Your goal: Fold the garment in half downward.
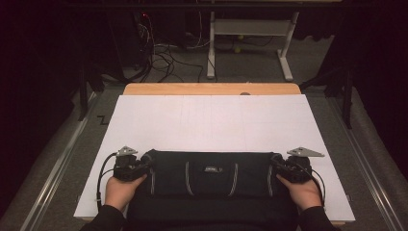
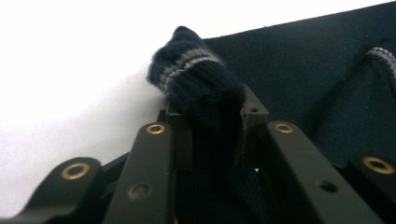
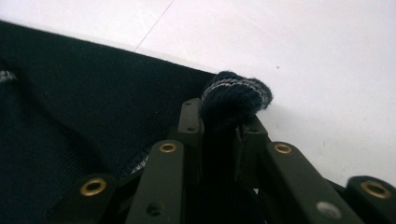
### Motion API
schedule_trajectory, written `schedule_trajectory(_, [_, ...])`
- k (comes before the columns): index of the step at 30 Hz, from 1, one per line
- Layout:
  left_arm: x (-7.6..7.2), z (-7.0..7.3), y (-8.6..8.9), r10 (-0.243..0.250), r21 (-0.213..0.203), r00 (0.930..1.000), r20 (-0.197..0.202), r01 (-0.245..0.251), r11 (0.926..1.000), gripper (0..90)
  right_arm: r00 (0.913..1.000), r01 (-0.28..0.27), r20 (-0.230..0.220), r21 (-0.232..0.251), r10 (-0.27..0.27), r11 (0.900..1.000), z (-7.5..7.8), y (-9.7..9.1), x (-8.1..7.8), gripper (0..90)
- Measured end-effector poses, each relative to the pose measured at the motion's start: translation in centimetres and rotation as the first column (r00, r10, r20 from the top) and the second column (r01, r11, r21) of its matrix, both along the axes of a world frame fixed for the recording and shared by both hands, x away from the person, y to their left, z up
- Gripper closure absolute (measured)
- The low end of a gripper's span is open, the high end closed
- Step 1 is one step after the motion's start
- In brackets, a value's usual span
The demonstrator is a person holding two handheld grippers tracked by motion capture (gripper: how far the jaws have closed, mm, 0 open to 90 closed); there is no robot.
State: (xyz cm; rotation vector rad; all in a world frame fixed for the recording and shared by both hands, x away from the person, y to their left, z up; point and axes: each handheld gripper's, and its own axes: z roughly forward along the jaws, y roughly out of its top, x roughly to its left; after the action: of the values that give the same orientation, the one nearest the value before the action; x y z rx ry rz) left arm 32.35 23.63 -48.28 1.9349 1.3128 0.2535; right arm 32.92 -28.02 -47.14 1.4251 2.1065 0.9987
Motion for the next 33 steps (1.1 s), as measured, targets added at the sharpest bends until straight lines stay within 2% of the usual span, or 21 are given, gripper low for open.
schedule_trajectory(2, [-0.2,0.0,-0.1,-0.002,0.006,0.9998,0.018,0.002,1.0000,70.7,0.9999,-0.007,0.016,-0.019,0.007,0.9998,0.0,0.2,-0.2,78.2])
schedule_trajectory(5, [-0.7,0.1,-0.4,-0.008,0.028,0.9980,0.063,0.006,0.9996,71.7,0.9997,-0.008,0.024,-0.014,0.008,0.9999,-0.1,0.1,-0.3,78.4])
schedule_trajectory(11, [-1.5,1.1,-0.5,-0.010,0.014,0.9901,0.140,0.008,0.9999,72.5,0.9963,-0.017,0.083,-0.070,0.023,0.9974,0.2,0.4,-1.1,78.7])
schedule_trajectory(15, [-2.0,1.8,-0.6,-0.005,0.005,0.9817,0.190,0.004,1.0000,72.8,0.9914,-0.009,0.130,-0.037,0.014,0.9993,0.9,0.0,-1.4,78.9])
schedule_trajectory(18, [-1.9,2.4,-0.8,-0.004,0.007,0.9753,0.221,0.002,1.0000,73.2,0.9843,-0.010,0.176,-0.033,0.016,0.9994,1.3,0.1,-1.5,78.8])
schedule_trajectory(23, [-0.8,3.4,-0.6,-0.004,0.024,0.9711,0.238,-0.002,0.9997,73.4,0.9738,-0.003,0.227,-0.046,0.013,0.9989,2.3,0.7,-0.6,79.0])
schedule_trajectory(29, [0.9,4.3,-0.5,0.020,0.025,0.9692,0.245,-0.027,0.9993,73.4,0.9612,0.005,0.276,-0.057,0.011,0.9983,3.8,1.4,0.9,79.1])
schedule_trajectory(33, [1.7,5.1,-0.3,0.047,0.006,0.9648,0.259,-0.051,0.9987,73.4,0.9531,0.015,0.302,-0.071,0.007,0.9973,4.9,1.7,1.9,79.1])
